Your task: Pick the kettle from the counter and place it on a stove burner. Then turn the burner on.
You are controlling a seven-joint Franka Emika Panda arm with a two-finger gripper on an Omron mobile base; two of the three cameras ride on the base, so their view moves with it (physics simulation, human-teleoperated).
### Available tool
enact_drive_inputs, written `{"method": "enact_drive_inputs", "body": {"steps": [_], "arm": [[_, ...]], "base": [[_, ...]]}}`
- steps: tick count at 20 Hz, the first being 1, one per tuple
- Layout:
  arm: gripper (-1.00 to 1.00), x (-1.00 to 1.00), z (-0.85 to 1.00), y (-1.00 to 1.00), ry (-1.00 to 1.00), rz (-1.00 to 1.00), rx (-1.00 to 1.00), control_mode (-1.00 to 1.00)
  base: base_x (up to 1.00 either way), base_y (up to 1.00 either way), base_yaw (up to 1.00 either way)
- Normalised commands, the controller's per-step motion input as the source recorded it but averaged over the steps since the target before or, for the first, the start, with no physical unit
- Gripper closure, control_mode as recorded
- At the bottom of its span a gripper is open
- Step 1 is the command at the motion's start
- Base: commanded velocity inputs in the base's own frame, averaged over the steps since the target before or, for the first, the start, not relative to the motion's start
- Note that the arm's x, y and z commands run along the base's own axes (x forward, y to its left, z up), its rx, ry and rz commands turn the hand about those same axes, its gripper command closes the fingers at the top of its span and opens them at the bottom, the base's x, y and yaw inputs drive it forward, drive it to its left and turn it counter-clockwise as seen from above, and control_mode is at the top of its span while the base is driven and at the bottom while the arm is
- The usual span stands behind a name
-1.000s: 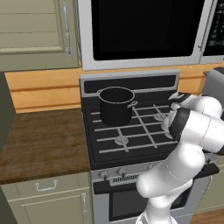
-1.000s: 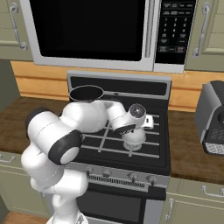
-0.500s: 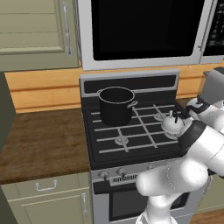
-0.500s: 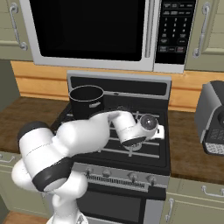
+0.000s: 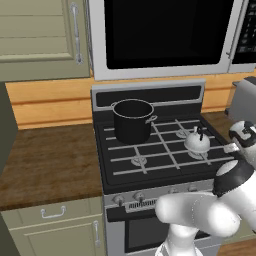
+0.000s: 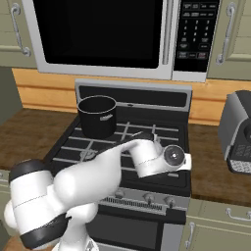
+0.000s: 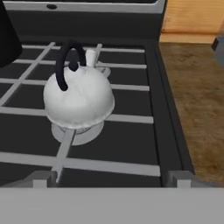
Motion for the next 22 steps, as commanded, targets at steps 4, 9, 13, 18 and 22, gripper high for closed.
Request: {"method": "enact_drive_inputs", "body": {"steps": [4,9,13,18,22], "arm": [[-1.00,-0.36,-0.10,0.00,-0.17,0.00,0.00,-1.00],[-1.00,-0.29,-0.28,0.00,-0.28,0.00,0.00,-1.00],[-1.00,-0.25,-0.25,-0.09,-0.29,0.00,0.00,-1.00],[-1.00,-0.30,-0.12,-0.13,-0.21,0.00,0.00,-1.00],[-1.00,-0.32,-0.01,-0.23,-0.12,0.00,0.00,-1.00]], "base": [[0.00,0.00,0.00],[0.00,0.00,0.00],[0.00,0.00,0.00],[0.00,0.00,0.00],[0.00,0.00,0.00]]}}
